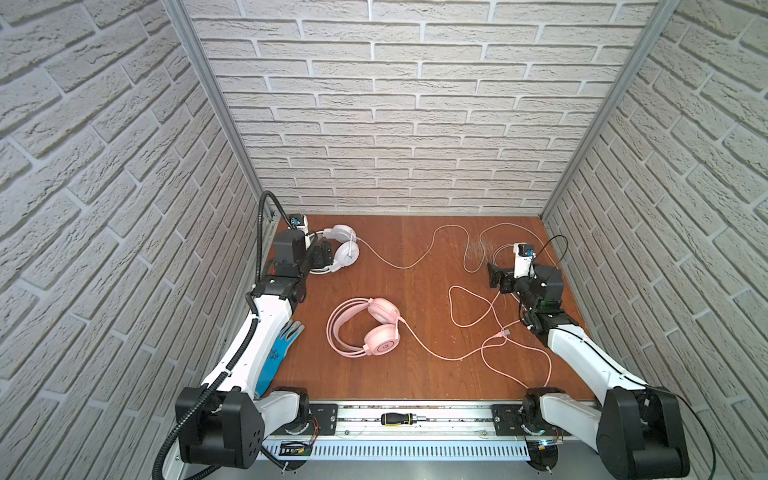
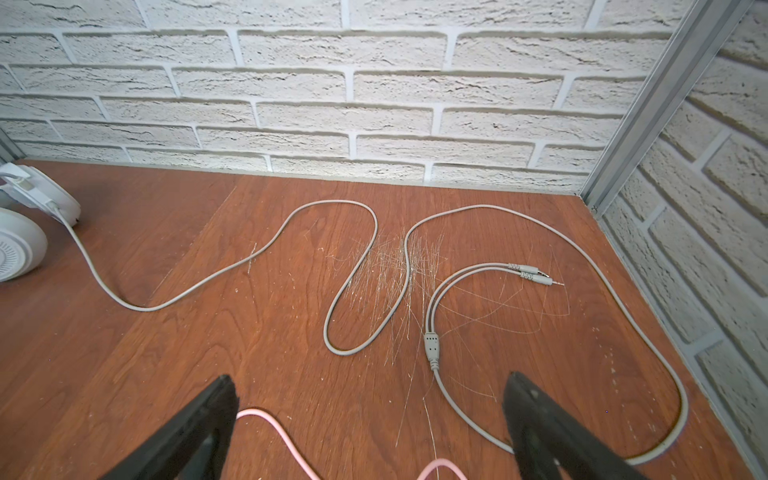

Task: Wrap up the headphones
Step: 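Lower the left gripper onto the pink headband while the right nears the cable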

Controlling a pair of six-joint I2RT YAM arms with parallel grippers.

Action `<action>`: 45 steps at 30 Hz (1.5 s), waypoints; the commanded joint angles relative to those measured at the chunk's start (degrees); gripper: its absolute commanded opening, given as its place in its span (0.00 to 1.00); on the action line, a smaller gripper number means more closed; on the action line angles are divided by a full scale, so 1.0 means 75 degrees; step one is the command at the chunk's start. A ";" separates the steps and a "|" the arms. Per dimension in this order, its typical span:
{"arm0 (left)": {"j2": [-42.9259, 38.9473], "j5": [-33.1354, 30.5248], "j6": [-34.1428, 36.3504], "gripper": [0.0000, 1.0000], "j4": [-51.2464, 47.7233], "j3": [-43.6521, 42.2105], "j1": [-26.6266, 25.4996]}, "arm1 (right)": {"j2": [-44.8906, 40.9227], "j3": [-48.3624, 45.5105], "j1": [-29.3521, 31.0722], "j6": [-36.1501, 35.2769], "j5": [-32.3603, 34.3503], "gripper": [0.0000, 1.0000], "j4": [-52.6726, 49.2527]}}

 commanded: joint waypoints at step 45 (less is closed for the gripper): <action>0.1063 0.1698 -0.3466 0.88 -0.5044 -0.1292 -0.1301 | -0.1037 0.1476 0.1001 -0.0169 -0.2022 1.00 -0.4461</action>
